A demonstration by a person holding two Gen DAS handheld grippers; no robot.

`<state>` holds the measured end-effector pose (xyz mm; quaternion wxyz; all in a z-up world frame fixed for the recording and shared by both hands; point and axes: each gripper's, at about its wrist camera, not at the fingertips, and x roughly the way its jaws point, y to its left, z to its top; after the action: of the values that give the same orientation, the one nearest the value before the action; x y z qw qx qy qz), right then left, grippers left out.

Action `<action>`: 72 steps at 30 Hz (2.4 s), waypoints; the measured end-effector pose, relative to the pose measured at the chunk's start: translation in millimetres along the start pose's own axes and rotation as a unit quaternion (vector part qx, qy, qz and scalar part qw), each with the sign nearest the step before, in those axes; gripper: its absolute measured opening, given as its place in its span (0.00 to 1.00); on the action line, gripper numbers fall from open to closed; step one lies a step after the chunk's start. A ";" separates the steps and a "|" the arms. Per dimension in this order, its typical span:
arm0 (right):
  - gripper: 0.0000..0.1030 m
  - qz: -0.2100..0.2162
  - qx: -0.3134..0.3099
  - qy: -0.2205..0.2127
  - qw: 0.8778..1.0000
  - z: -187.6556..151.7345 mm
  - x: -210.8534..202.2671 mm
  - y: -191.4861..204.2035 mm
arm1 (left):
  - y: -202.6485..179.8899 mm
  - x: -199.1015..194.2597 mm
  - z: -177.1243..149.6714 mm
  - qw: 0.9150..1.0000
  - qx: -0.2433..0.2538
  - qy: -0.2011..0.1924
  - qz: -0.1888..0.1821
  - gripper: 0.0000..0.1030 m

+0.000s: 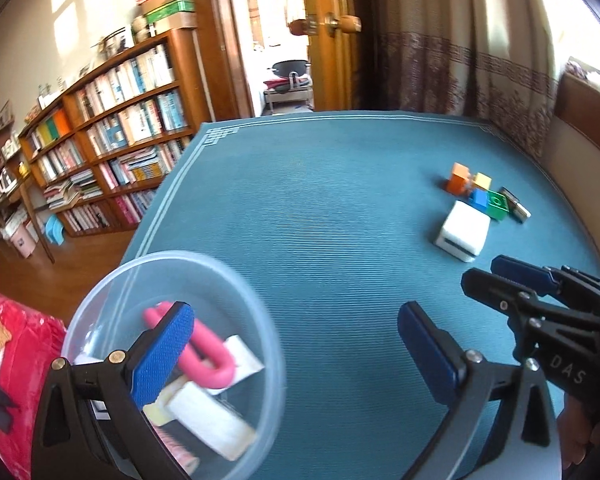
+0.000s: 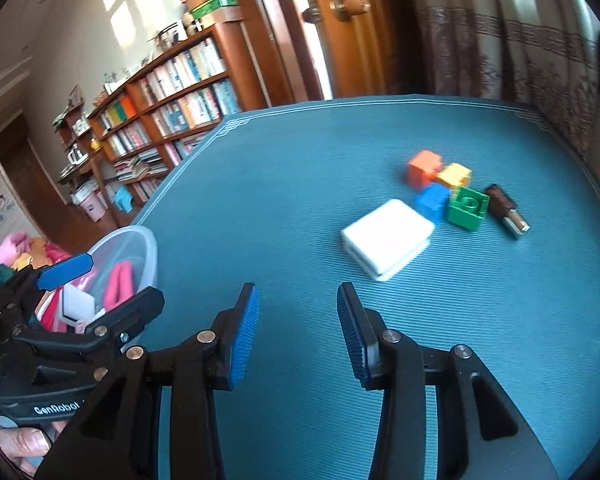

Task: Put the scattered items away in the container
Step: 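Withdraw both grippers toward the white sponge block and brown bottle, then grasp the white sponge block with the left gripper while the right grasps the brown bottle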

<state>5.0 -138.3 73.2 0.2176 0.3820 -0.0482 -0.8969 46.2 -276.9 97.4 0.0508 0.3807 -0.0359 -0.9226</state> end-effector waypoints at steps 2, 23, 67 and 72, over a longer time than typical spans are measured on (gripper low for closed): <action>0.43 -0.007 0.005 -0.004 1.000 -0.1 -3.5 -7.8 | -9.0 0.9 1.2 1.000 0.010 0.002 -0.005 0.99; 0.43 -0.066 0.046 -0.010 0.997 -8.0 -18.7 -70.4 | -71.6 23.9 10.7 0.998 0.052 0.016 -0.033 0.99; 0.47 -0.108 0.053 0.020 0.993 43.9 33.6 -172.6 | -133.1 122.0 48.7 0.990 0.075 0.030 -0.118 0.88; 0.47 -0.109 0.037 0.014 0.993 58.0 47.0 -170.5 | -138.8 118.9 47.4 0.988 0.078 0.027 -0.134 0.73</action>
<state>-125.1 -9.5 39.7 0.1047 0.4052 -0.0359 -0.9075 -80.3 -152.3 33.2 -0.1024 0.4095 -0.0554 -0.9049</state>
